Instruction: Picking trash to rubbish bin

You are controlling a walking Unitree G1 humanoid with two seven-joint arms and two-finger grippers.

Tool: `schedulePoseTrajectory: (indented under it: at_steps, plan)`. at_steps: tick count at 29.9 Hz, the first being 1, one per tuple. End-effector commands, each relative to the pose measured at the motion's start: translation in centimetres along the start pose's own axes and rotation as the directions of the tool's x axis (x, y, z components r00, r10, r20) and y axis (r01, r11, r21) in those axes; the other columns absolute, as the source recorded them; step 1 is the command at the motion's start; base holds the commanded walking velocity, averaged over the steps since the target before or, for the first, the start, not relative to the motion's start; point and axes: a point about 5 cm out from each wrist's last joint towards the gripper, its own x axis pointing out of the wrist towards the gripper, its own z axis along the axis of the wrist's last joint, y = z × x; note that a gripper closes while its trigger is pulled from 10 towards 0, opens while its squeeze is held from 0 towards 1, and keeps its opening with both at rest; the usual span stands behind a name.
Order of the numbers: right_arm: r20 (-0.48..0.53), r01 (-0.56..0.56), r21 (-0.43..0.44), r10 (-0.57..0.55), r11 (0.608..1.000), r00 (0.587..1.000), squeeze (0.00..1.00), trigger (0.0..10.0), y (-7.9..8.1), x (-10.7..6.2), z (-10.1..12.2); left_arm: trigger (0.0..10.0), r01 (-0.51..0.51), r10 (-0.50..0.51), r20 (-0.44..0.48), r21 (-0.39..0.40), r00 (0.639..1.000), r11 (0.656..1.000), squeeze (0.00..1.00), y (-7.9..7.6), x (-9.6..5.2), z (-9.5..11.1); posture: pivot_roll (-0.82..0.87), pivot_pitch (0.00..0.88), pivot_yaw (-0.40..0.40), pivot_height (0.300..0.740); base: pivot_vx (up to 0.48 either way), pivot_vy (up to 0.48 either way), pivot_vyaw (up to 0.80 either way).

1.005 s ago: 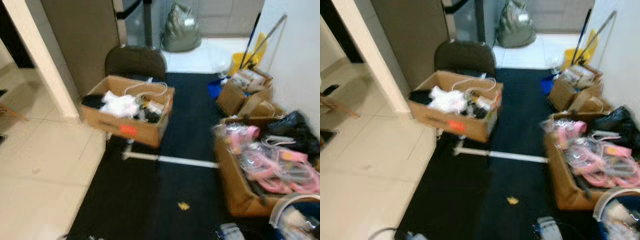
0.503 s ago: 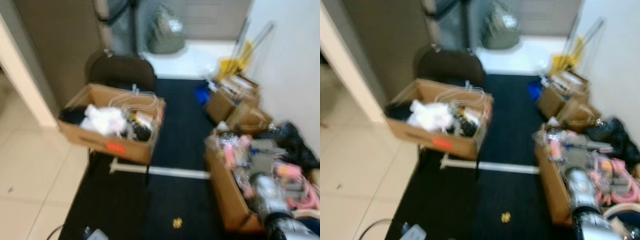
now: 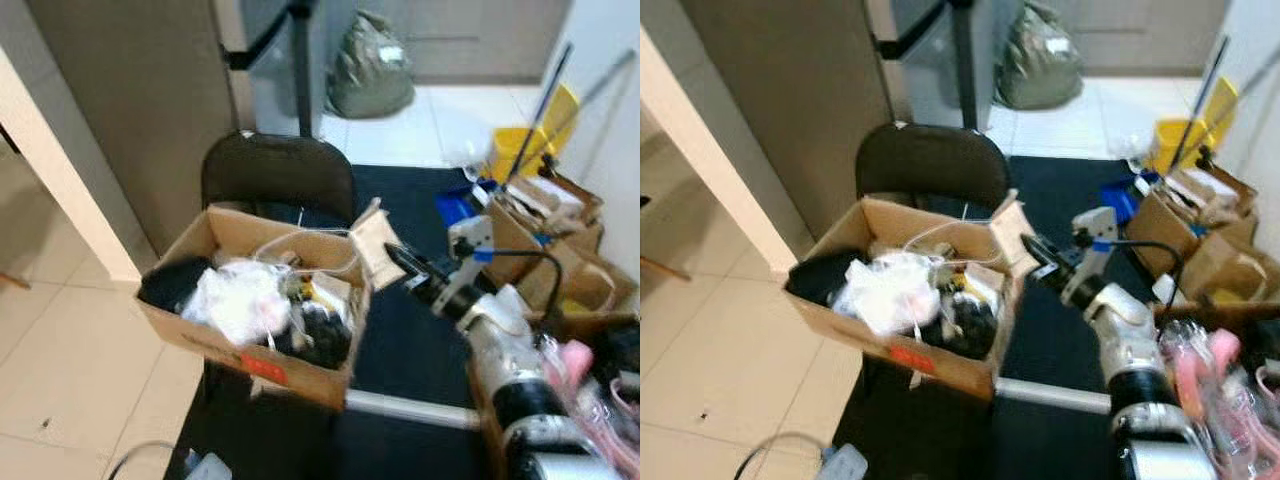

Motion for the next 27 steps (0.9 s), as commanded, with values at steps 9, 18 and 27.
schedulePoseTrajectory:
  at_steps: [9,18,27]
  plan:
    - [-0.016,-0.334,-0.068,0.334,0.94,0.943,0.0,10.0,6.9,4.4,1.2,10.0,0.005,-0.005,0.004,0.008,1.0,1.0,0.0,-0.2,0.0,0.2,-0.02,0.06,0.065,0.74,0.465,0.0,0.0]
    - [-0.107,-0.387,-0.082,0.378,0.918,0.92,1.0,10.0,8.4,5.1,0.0,10.0,0.027,-0.026,0.047,-0.007,0.999,1.0,0.0,-1.0,0.2,2.4,-0.02,0.057,0.066,0.74,0.0,0.0,0.0]
    - [0.076,-0.382,0.061,0.378,0.922,0.923,1.0,10.0,6.2,2.3,3.2,10.0,0.019,-0.019,0.023,-0.001,1.0,1.0,0.0,-0.1,0.0,1.1,-0.02,0.061,0.066,0.74,0.0,0.0,0.0]
